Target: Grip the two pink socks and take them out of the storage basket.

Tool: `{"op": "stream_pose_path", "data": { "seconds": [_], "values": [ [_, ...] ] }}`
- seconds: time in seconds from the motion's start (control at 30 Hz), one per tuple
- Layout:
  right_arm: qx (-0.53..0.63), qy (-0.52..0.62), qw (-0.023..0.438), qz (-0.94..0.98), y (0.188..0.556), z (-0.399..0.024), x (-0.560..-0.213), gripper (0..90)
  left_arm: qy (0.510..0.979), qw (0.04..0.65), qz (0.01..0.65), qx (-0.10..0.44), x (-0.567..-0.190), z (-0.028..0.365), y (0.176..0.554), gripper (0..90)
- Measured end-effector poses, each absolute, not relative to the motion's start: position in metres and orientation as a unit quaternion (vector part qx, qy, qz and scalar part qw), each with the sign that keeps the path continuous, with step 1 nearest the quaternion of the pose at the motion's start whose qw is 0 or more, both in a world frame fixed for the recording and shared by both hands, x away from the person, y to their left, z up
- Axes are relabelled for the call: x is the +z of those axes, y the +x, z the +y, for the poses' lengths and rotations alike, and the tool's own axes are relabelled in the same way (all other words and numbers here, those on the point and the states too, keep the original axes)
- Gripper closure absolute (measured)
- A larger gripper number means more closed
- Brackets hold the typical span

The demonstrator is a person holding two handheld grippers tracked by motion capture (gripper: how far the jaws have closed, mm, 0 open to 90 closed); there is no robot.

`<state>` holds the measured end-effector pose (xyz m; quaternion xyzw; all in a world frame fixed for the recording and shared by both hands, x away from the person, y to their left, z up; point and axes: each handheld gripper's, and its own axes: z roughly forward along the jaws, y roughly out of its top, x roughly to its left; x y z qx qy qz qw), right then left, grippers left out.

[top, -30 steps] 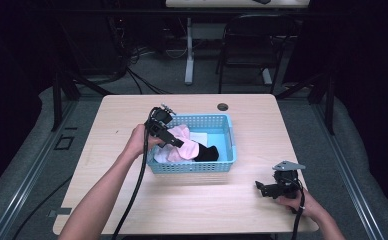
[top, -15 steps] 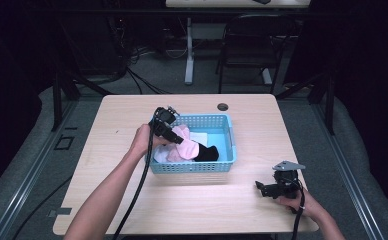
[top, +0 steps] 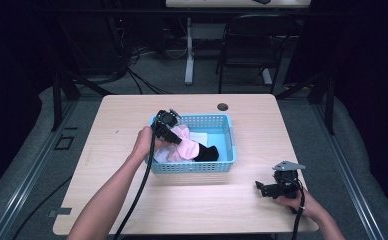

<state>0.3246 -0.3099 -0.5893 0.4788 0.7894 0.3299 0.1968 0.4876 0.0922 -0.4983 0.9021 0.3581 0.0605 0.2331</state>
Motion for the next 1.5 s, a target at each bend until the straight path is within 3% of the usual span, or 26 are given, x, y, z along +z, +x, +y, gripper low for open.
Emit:
{"op": "stream_pose_path", "data": {
  "seconds": [0.3, 1.5],
  "values": [
    [0.330, 0.479, 0.197, 0.790, 0.325, -0.310, -0.589, 0.0, 0.904, 0.226, 0.358, 0.049, -0.500, 0.093, 0.481, 85.9],
    [0.331, 0.479, 0.196, 0.789, 0.325, -0.310, -0.589, 0.0, 0.895, 0.286, 0.330, 0.089, -0.425, 0.118, 0.461, 86.9]
  ]
}}
